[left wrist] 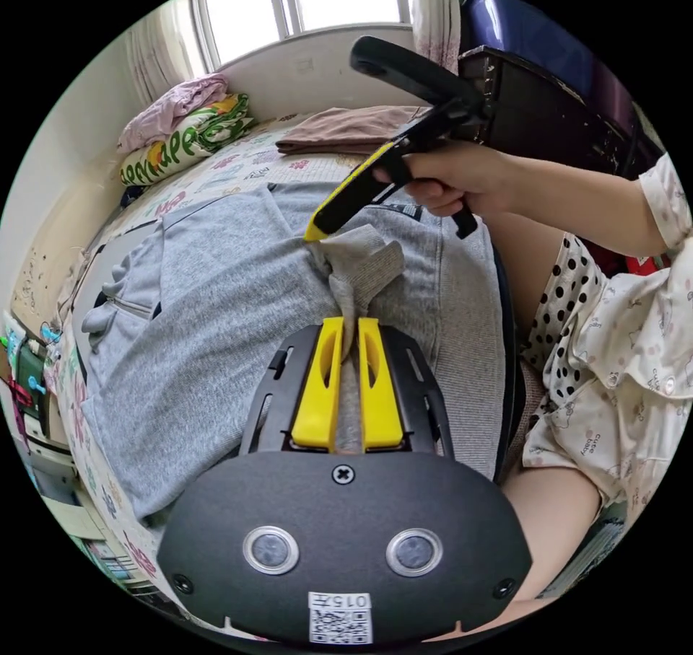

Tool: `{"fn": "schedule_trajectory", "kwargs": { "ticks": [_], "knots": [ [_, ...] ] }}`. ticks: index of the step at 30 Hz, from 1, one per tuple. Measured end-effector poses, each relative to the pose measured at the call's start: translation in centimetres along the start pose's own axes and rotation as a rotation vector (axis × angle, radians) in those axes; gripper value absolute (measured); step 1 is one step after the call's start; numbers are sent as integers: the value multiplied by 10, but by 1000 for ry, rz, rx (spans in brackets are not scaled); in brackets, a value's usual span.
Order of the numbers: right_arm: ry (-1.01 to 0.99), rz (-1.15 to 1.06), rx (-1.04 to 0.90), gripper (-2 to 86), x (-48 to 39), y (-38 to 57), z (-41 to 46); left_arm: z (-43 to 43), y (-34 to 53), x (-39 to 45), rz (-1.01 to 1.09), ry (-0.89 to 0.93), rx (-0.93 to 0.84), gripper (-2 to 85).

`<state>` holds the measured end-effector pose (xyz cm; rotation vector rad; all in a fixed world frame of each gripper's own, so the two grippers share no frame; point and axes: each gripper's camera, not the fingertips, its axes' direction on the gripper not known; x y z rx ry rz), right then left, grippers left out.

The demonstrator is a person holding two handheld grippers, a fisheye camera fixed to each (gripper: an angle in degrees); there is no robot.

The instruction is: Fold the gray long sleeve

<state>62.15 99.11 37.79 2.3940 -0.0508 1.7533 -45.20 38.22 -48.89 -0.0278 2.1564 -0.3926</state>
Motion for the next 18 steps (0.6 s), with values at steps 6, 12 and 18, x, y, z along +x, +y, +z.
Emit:
{"fn": "schedule_trajectory", "kwargs": {
  "ticks": [6,12,18],
  "knots": [
    [-102,218,372,-4,11,118,-88,-10,-5,52,-34,-163,-9,34],
    [-218,116,863,-5,-45,218,-220,-17,-11,82,-65,-217,-18,37],
    [-383,-171,1330,-5,-105,361,-302,-23,-17,103,-115,-235,-30,39]
  ]
}}
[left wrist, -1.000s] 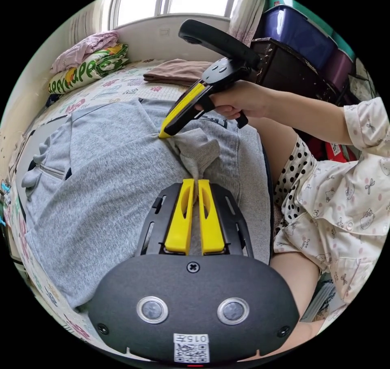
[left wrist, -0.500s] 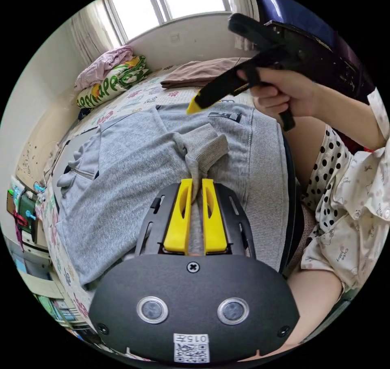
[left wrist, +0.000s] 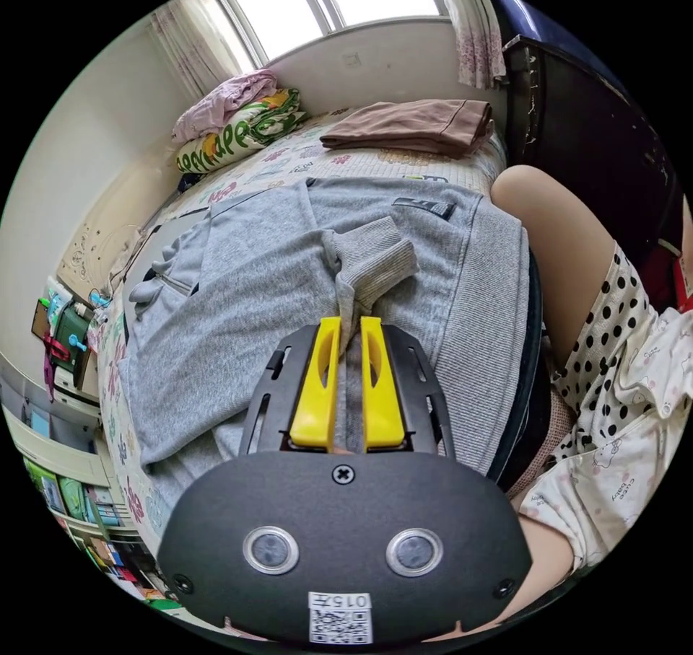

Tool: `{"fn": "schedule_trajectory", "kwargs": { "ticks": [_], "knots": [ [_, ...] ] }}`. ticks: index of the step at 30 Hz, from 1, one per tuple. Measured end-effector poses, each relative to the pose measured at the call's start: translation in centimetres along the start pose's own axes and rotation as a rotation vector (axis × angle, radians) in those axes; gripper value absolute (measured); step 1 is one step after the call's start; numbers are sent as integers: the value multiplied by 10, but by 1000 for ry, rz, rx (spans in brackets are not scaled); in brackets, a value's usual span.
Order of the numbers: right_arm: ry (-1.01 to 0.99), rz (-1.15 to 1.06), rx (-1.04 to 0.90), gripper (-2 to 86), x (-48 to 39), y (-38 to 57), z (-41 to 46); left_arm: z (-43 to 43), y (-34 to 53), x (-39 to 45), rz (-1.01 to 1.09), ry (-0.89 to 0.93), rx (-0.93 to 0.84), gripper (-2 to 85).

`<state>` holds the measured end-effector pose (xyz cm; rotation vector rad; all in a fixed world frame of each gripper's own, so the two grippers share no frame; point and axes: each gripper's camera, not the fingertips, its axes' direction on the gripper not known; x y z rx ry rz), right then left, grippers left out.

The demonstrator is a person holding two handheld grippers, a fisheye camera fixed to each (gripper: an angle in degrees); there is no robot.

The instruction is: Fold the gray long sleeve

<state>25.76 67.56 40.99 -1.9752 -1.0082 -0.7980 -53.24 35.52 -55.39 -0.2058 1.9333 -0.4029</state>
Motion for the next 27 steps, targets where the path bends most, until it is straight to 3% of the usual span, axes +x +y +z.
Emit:
{"fn": "schedule_trajectory", "kwargs": {
  "ticks": [5,14,27],
  "knots": [
    [-221,87,194,-6,-8,4,-80,-7,-2,10,-27,8,-5,39],
    [-300,112,329,-6,-21,31,-150,-12,-5,29,-18,-24,-5,41],
    [-619,217,275,-6,-22,24,-151,-7,-7,28,-35,11,0,38]
  ]
}}
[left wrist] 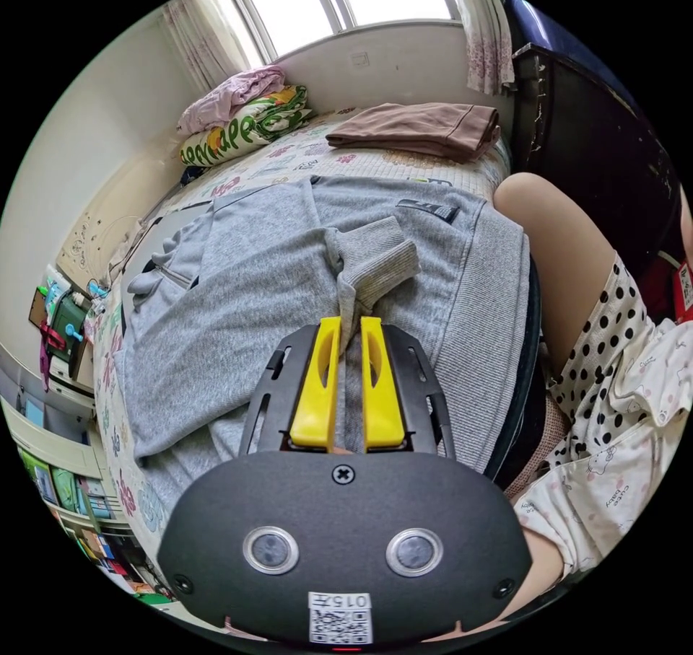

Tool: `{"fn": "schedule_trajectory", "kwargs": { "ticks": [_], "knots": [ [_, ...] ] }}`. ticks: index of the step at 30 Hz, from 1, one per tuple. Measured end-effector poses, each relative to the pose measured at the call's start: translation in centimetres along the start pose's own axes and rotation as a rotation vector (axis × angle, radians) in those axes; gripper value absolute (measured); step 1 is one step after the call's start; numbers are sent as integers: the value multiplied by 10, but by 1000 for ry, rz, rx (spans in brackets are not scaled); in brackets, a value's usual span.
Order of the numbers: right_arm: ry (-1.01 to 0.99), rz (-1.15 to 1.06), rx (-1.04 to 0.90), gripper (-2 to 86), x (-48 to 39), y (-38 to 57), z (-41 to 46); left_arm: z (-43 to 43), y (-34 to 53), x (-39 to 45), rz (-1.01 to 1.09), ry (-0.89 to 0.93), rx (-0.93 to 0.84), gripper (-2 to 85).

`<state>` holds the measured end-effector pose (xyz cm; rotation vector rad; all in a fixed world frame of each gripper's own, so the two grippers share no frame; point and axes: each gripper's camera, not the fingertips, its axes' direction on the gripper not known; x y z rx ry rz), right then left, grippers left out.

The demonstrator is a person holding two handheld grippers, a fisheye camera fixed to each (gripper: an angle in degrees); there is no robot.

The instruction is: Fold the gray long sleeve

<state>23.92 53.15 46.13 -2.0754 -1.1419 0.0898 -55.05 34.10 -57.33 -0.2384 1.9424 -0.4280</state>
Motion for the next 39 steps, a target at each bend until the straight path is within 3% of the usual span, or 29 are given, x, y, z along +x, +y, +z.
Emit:
{"fn": "schedule_trajectory", "kwargs": {
  "ticks": [17,22,27,30,34,39],
  "knots": [
    [0,-44,-147,-5,-30,-26,112,25,0,1,32,-72,4,50],
    [180,-159,-179,-2,-3,-27,142,26,2,-14,58,2,33,82],
    [379,-137,-474,22,89,-23,189,8,19,-45,156,316,59,115],
    [555,-106,-712,51,174,-11,222,-17,43,-76,190,446,184,110],
    [736,66,-1058,65,328,24,267,-21,67,-186,-73,303,288,122],
    [861,193,-1328,80,494,75,325,31,72,-332,-426,50,212,135]
  ]
}}
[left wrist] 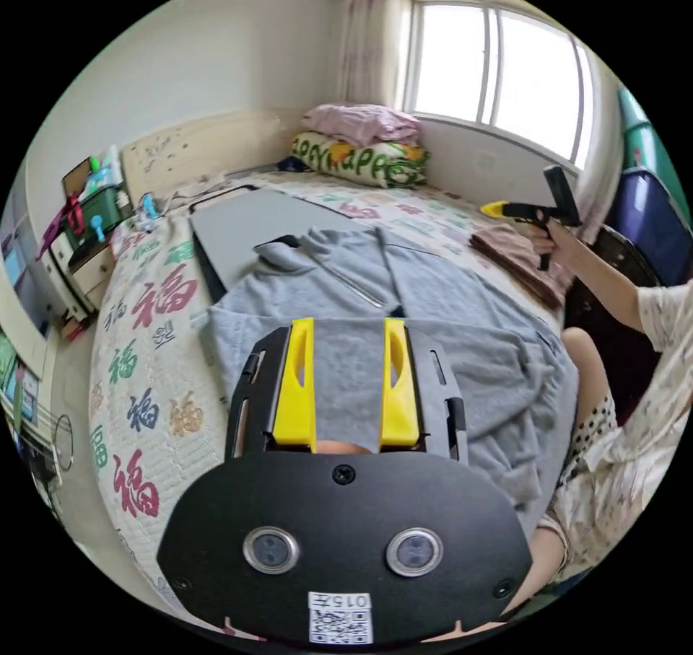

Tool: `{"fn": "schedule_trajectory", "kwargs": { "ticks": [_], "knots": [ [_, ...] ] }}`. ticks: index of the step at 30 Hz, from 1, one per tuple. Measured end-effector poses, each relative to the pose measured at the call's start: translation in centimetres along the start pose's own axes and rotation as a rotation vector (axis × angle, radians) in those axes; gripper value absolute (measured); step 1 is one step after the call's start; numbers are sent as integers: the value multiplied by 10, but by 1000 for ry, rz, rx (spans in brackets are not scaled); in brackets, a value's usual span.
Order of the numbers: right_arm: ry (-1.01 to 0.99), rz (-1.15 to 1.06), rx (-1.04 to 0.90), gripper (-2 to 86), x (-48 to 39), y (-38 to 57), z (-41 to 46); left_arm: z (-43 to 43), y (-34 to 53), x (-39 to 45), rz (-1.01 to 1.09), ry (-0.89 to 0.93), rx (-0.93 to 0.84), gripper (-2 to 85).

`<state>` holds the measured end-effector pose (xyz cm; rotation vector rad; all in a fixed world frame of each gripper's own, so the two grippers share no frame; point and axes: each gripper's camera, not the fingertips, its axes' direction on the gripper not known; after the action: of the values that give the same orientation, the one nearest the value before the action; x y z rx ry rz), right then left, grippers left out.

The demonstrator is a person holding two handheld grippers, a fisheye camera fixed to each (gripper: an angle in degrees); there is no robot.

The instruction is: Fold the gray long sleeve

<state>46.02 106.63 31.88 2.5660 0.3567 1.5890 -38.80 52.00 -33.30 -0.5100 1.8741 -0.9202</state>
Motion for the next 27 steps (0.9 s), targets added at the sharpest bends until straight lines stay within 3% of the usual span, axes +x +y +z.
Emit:
{"fn": "schedule_trajectory", "kwargs": {
  "ticks": [4,10,14,21,23,27],
  "knots": [
    [42,6,-78,96,18,-107,79,65,-43,-79,-132,-63,17,136],
    [49,108,-146,107,47,-227,164,169,-86,-151,-283,-180,-123,139],
    [110,81,-243,119,49,-276,211,219,-93,-178,-332,-124,-150,141],
    [135,18,-306,115,43,-325,238,270,-95,-195,-281,-72,-196,125],
    [171,-2,-366,85,42,-334,245,280,-89,-201,-296,-94,-211,41],
    [132,-25,-357,34,37,-341,218,276,-78,-202,-285,-54,-156,18]
  ]
}}
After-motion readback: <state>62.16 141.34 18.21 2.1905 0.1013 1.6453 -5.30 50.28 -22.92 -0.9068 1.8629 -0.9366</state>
